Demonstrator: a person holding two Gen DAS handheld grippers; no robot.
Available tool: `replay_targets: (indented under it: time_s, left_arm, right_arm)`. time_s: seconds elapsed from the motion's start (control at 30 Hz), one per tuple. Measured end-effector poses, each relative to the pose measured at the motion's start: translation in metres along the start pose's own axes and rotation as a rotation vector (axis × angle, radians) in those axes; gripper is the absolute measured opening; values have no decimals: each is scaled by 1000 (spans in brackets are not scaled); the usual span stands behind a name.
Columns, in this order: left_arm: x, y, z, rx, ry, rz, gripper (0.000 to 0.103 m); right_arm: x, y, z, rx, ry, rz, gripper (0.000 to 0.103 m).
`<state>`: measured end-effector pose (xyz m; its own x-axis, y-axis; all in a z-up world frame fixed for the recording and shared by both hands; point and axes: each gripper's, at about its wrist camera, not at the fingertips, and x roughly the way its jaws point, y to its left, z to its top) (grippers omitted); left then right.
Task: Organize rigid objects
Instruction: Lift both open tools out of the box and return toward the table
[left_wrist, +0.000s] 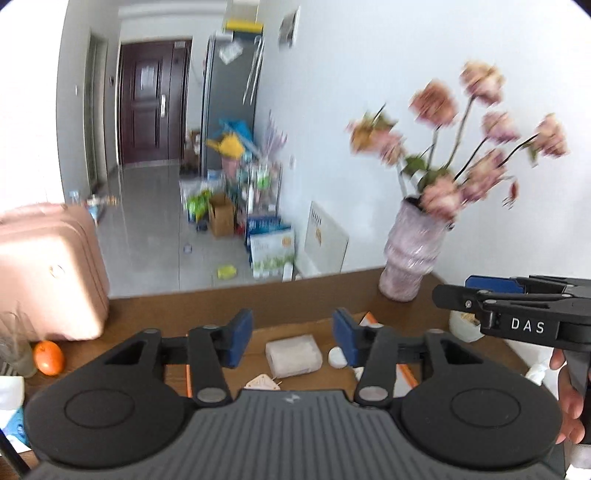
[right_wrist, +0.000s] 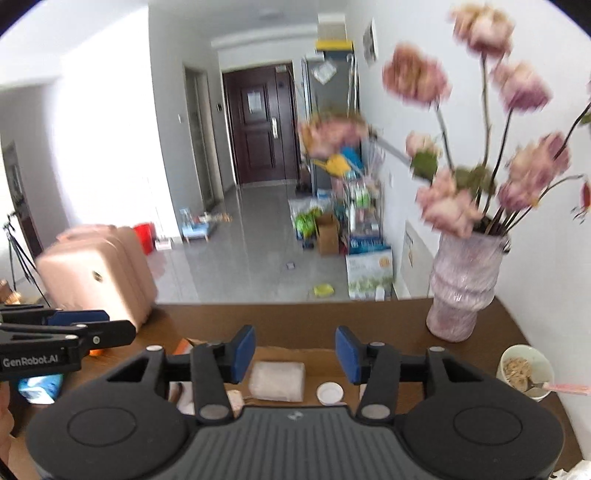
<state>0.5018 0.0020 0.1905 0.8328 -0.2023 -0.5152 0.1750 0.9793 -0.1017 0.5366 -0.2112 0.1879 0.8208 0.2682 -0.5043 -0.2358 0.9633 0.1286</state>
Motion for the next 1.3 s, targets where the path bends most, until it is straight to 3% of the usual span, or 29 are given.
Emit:
replay_targets:
  time_s: [0.07,0.17,0.23,0.3,0.43,0.6,0.7,1.0,1.17,1.3]
  left_arm:
    - [-22,-7,-5,10,-26,6,53]
    - [-56,-12,-15,20,-97,23,68]
    - [-78,-14,-26,17,-176,42,84]
    - [-93,-19,-36,38,-222,63,87]
    - [-118,-20,-55,49,-295,96,102]
    - [-137,-19,-77,46,-338,121,103]
    - [-145,-18,-89,46,-351,127,103]
    - [-171,-14,-128,40,-377,148,103]
    - [-183,-11,-178,50,-376,155,103]
    - [-201,-11,-234,71,-378,123,103]
  right_arm:
    - [-25,6,-5,-3,-43,13,53]
    - [-61,14,-16,-21,-96,10,54]
    - [-86,20,-23,-22,-168,23,66]
    - [-108,26,-35,-17,-256,28,83]
    - [-138,38,-61,-79,-373,22,89]
    - [-158,47,-89,-80,-438,37,99]
    - [-172,56,-101,-108,-489,1,103]
    - [-186,58,-136,-101,-497,-4,103]
    - [-201,52,-177,-96,-494,9,103]
    - [-214,50,-226,-149,-444,22,103]
